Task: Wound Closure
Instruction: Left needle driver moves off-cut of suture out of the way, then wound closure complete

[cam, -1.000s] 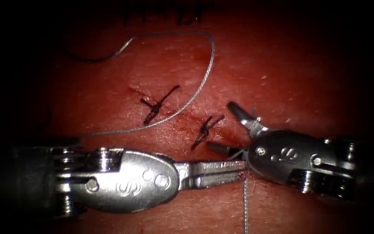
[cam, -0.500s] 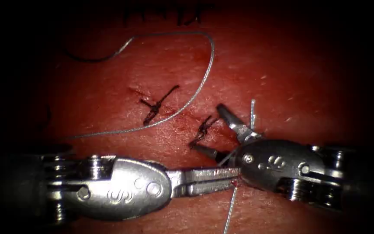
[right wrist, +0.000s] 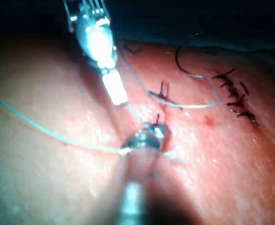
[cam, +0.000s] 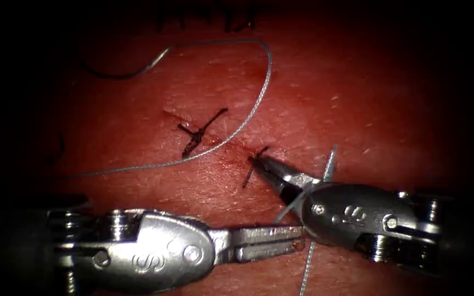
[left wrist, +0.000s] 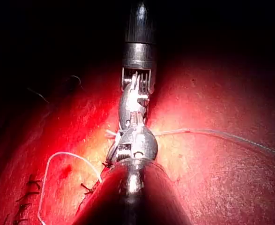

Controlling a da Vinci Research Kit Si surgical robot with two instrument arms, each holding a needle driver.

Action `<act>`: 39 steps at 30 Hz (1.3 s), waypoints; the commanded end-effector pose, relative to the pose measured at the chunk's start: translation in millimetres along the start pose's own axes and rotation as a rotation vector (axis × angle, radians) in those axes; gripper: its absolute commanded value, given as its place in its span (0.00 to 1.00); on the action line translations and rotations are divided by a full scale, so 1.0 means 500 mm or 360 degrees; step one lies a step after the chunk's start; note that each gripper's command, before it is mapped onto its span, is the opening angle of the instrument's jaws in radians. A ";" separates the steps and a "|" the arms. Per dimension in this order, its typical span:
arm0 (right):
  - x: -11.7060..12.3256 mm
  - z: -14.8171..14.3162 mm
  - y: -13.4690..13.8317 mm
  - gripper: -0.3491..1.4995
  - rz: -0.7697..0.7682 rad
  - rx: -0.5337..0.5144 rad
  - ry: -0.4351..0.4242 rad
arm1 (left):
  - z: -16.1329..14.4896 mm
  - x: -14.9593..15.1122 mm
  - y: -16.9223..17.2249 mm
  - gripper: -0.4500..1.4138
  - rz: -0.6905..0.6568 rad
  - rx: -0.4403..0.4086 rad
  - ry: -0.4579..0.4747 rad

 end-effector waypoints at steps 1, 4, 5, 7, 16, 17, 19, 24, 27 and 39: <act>0.0003 0.0011 0.0002 0.85 0.0041 -0.0013 0.0036 | 0.0010 -0.0006 0.0000 0.00 0.0001 0.0003 -0.0002; 0.0014 -0.0008 0.0027 0.99 0.0076 -0.0042 0.0084 | -0.0020 -0.0008 -0.0001 0.00 0.0003 0.0010 -0.0012; 0.0017 -0.0016 0.0030 0.99 0.0079 -0.0042 0.0092 | -0.0030 -0.0010 0.0000 0.00 0.0004 0.0012 -0.0015; 0.0025 -0.0045 0.0038 0.99 0.0090 -0.0037 0.0113 | -0.0074 -0.0026 0.0006 0.00 0.0017 0.0028 -0.0031; 0.0054 -0.0113 0.0060 0.99 0.0123 -0.0032 0.0161 | -0.0216 -0.0151 0.0036 0.00 0.0020 0.0097 -0.0076; 0.0055 -0.0115 0.0063 0.99 0.0125 -0.0033 0.0164 | -0.0221 -0.0164 0.0041 0.00 0.0010 0.0101 -0.0077; 0.0055 -0.0125 0.0070 0.99 0.0131 -0.0038 0.0179 | -0.0230 -0.0210 0.0053 0.00 -0.0027 0.0116 -0.0074; 0.0041 -0.0160 0.0097 0.99 0.0138 -0.0042 0.0194 | -0.0250 -0.0315 0.0043 0.65 -0.0341 0.0118 -0.0183; 0.0022 -0.0189 0.0119 0.99 0.0140 -0.0053 0.0174 | -0.0272 -0.0336 0.0026 0.81 -0.0516 0.0163 -0.0219; -0.0036 -0.0278 0.0194 0.97 0.0183 -0.0114 0.0145 | -0.0317 -0.0298 -0.0001 0.71 -0.0574 0.0172 -0.0243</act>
